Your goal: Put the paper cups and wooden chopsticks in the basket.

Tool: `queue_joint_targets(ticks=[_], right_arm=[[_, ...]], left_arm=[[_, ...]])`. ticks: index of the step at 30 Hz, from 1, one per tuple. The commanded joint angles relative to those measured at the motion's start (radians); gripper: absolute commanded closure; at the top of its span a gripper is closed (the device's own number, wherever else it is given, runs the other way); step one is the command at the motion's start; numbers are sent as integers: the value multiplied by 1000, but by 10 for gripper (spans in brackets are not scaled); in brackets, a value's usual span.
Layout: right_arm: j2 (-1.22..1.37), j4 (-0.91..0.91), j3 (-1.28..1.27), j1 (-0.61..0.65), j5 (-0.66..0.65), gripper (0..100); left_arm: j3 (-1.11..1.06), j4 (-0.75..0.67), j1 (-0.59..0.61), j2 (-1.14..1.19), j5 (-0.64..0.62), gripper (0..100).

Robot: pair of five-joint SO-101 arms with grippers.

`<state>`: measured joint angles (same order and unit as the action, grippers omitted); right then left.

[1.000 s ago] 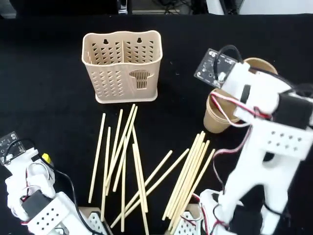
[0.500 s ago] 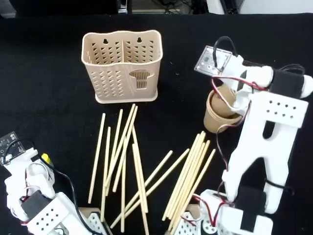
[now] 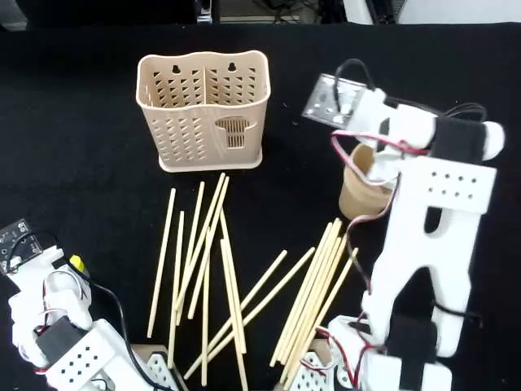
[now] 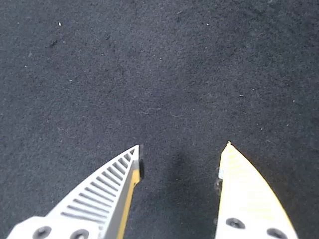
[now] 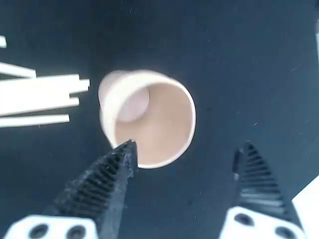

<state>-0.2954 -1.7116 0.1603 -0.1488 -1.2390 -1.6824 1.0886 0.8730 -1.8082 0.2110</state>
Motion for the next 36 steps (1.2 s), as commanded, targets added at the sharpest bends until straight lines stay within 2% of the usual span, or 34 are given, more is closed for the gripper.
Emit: queue_joint_targets(ticks=[1,3,6,8,10,13,20,23,28,36], right_arm=[[-105,2,93,68,158,674],[-157,-2,110,77,227,753],[-216,-17,104,72,287,995],[-254,-49,53,71,307,943],[-297,-54,-42,68,313,986],[-378,-20,-225,69,308,988],[-472,446,-710,15,315,986],[-476,582,-862,14,315,986],[-470,681,-905,14,377,986],[-498,664,-843,14,384,986]], left_arm=[[-16,3,7,-2,2,733],[-16,5,7,-2,2,733],[-16,5,7,-2,2,733],[-16,5,7,-2,2,733],[-16,5,7,-2,2,733],[-16,5,7,-2,2,733],[-16,20,7,-2,6,733],[-16,20,7,-2,6,733],[-16,20,7,-2,6,733],[-16,20,7,-2,6,733]])
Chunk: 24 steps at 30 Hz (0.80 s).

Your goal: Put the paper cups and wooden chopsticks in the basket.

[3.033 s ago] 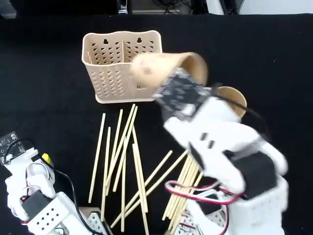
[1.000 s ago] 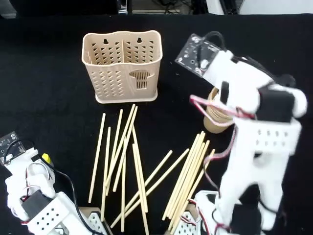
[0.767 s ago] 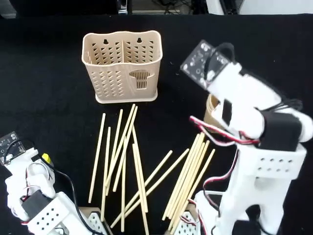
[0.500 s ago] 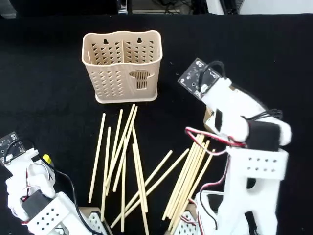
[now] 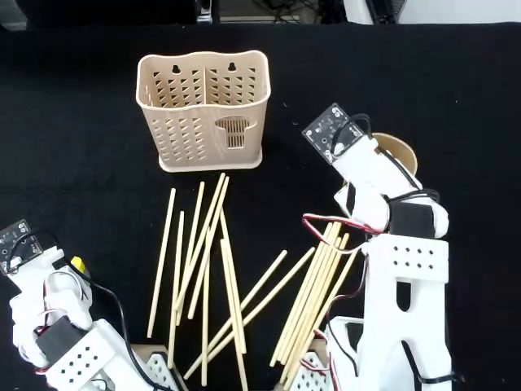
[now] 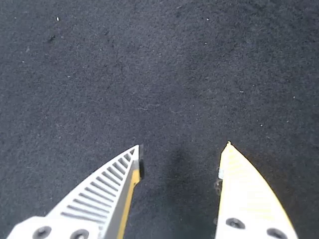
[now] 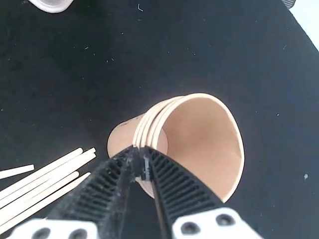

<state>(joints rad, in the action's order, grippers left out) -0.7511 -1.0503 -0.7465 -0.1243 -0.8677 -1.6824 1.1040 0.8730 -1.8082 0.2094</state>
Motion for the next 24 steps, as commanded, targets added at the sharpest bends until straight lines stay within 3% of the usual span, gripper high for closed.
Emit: queue_joint_targets(ticks=[1,7,19,24], right_arm=[[-53,-11,82,-12,14,986],[-84,-9,51,-11,63,986],[-91,173,-168,-15,69,986],[-104,172,-128,-40,69,986]], left_arm=[[-16,5,7,-2,8,733],[-16,5,7,-2,8,733],[-16,9,7,-2,8,733],[-16,9,7,-2,8,733]])
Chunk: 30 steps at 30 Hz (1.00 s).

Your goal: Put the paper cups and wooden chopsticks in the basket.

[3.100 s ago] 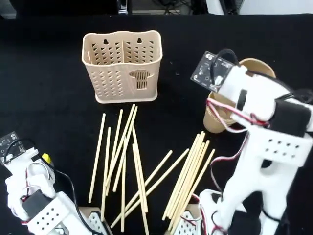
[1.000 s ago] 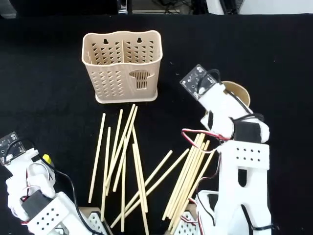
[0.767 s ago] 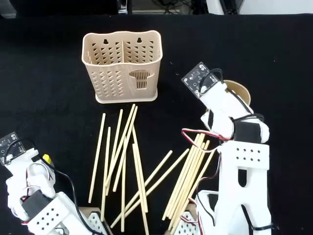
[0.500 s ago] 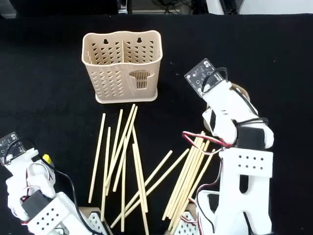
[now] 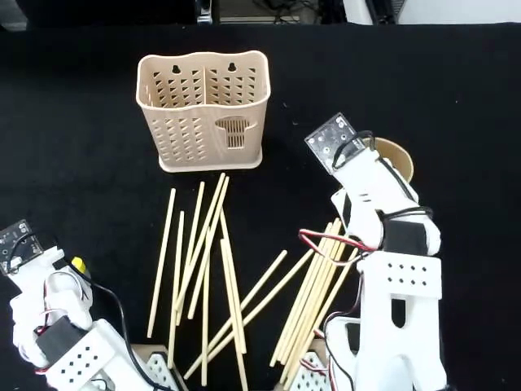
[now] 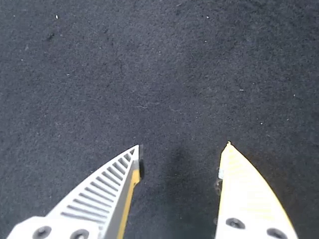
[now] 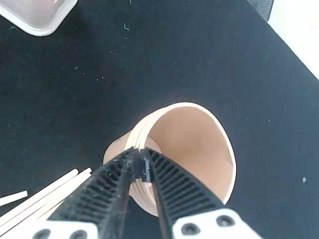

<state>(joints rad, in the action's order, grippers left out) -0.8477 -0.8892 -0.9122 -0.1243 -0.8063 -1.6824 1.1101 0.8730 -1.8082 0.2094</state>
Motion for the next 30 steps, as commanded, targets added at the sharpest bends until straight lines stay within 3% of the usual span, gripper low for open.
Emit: queue_joint_targets(ticks=[1,12,23,30], right_arm=[[-19,11,59,-51,15,986],[-234,92,90,-178,192,986],[-166,922,-390,-226,288,986],[-119,971,-404,-226,362,986]], left_arm=[[-16,3,7,-2,8,733],[-16,3,7,-2,8,733],[-16,3,7,-2,8,733],[-16,3,7,-2,8,733]])
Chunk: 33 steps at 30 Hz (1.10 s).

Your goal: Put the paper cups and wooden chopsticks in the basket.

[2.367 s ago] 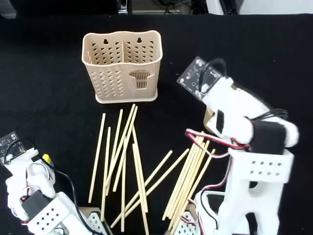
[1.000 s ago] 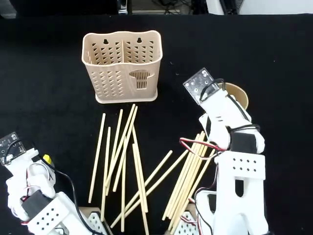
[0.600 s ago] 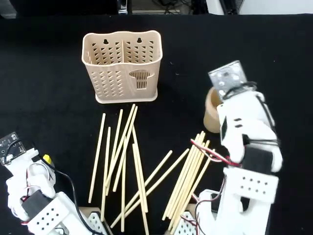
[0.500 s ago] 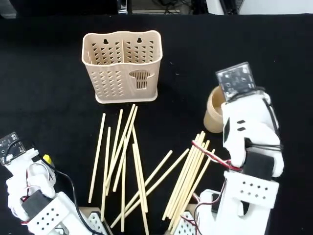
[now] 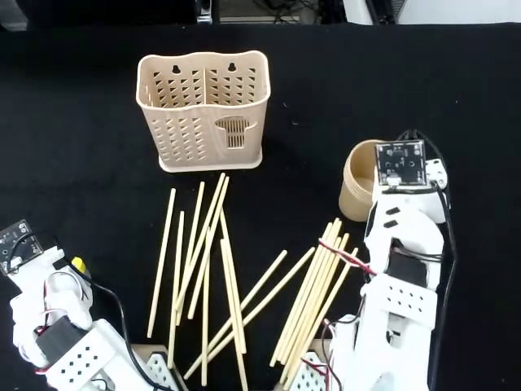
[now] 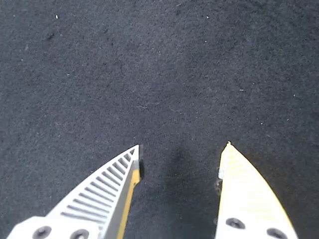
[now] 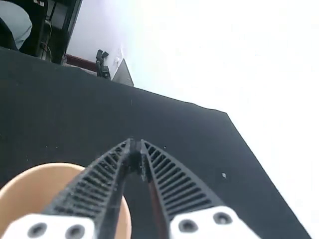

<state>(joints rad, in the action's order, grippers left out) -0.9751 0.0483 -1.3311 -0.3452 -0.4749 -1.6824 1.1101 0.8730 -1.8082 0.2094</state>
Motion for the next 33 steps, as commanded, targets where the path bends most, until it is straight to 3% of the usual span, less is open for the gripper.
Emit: queue_joint_targets(ticks=[1,10,33], right_arm=[[18,34,28,-3,49,986],[182,34,143,41,239,986],[294,34,91,60,245,986]], left_arm=[[-16,3,7,-2,8,733],[-16,5,7,-2,8,733],[-16,5,7,-2,8,733]])
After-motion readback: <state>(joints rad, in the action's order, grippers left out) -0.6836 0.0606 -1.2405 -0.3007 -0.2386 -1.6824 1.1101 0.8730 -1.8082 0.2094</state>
